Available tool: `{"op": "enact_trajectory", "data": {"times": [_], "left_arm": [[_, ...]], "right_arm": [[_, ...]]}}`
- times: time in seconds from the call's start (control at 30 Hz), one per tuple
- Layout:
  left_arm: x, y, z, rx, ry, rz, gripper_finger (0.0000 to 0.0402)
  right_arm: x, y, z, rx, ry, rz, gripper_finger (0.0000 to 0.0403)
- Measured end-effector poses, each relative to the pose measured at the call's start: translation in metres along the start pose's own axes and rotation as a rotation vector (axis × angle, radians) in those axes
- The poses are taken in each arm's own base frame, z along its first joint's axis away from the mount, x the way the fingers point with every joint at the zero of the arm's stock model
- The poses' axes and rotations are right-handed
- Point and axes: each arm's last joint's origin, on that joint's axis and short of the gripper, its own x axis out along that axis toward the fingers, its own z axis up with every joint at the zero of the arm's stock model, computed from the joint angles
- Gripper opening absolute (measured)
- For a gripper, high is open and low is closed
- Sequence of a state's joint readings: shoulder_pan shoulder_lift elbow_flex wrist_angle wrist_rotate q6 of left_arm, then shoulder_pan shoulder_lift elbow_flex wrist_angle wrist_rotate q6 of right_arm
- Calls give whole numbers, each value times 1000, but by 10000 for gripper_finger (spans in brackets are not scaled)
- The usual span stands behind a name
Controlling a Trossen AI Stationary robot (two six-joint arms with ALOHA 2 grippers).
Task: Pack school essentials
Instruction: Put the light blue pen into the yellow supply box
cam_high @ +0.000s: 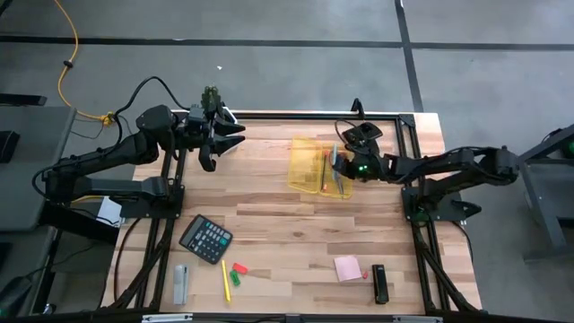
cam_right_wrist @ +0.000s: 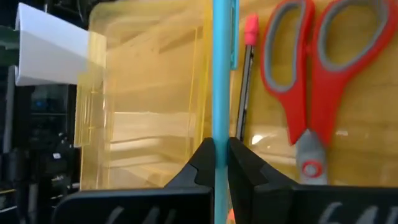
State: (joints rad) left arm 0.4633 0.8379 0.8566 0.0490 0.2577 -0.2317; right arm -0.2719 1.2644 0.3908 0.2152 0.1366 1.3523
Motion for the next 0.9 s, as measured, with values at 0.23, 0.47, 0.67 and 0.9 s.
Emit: {"op": "enact_trajectory", "data": {"times": [0.23,0.47,0.67,0.9], "left_arm": [[0,0,0,0,-1,6,140],[0,0,0,0,-3,11,140],[0,0,0,0,-2,10,140],[0,0,0,0,-2,10,140]], "right_arm": [[19,-5,-7,14,22,3,0],[33,-14,-11,8,49,-34,0],[38,-14,-12,11,36,-18,1],[39,-15,-12,2,37,-21,38]]}}
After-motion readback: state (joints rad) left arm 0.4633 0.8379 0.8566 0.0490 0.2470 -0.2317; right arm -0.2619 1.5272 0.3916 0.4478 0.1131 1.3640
